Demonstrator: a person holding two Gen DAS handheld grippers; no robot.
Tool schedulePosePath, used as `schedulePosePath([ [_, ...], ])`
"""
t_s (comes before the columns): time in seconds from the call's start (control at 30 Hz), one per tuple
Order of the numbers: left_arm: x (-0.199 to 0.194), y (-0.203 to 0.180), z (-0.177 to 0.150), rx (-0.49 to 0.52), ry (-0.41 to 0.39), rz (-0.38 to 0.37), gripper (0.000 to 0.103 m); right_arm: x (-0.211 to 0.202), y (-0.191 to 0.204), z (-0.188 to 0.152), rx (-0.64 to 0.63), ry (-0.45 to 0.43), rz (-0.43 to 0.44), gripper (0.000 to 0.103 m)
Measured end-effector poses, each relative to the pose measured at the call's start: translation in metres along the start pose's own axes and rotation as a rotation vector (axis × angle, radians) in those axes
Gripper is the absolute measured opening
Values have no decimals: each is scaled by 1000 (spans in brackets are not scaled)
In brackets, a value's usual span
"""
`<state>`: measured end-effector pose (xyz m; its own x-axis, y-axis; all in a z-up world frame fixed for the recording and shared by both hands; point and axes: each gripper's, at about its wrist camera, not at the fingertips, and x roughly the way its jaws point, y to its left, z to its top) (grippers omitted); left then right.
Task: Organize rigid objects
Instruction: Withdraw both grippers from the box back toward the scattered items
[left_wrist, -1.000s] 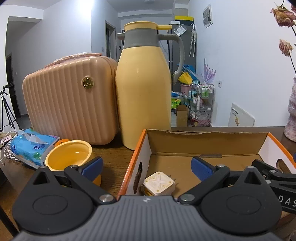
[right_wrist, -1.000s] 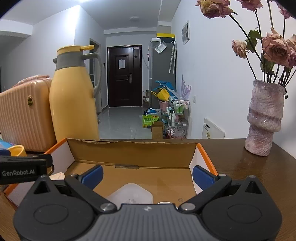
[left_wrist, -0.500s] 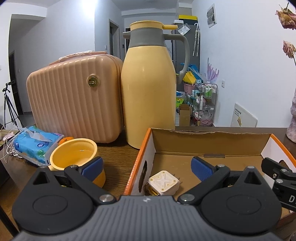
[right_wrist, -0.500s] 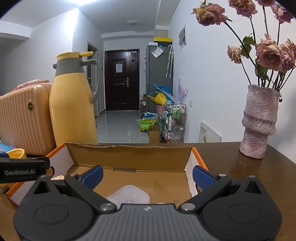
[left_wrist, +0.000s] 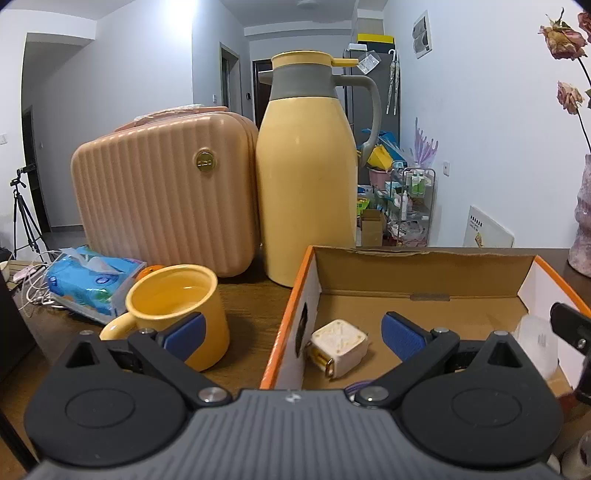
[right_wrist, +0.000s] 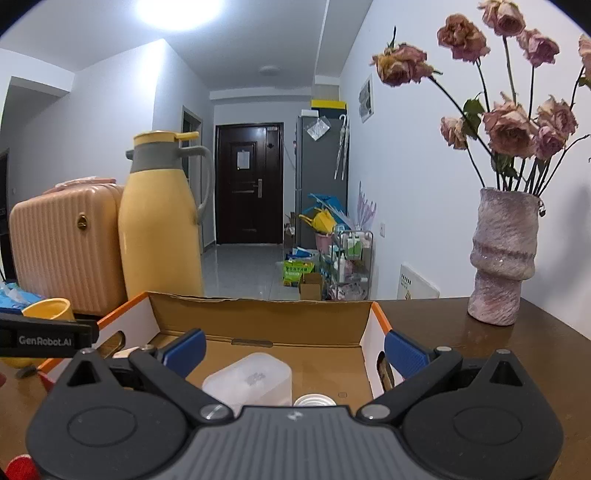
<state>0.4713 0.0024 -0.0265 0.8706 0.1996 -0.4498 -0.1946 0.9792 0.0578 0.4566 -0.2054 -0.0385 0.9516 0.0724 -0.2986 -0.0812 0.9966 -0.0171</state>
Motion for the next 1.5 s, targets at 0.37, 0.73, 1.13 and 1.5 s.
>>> schedulePosePath([
  [0.37,-32,18,-24,1,-1,-18,103,-43,10,-22,-66,-26,-6,103],
  [0.73,-62,28,-47,28,19,-40,103,-85,21,-40,-123,-26,27,103],
  [1.13,-95,31,-71,61,39,-77,103,-119,26,-62,-136,14,50,103],
  [1.5,-113,41,-90,53,95,-101,103,-134,31,-79,-127,83,54,103],
])
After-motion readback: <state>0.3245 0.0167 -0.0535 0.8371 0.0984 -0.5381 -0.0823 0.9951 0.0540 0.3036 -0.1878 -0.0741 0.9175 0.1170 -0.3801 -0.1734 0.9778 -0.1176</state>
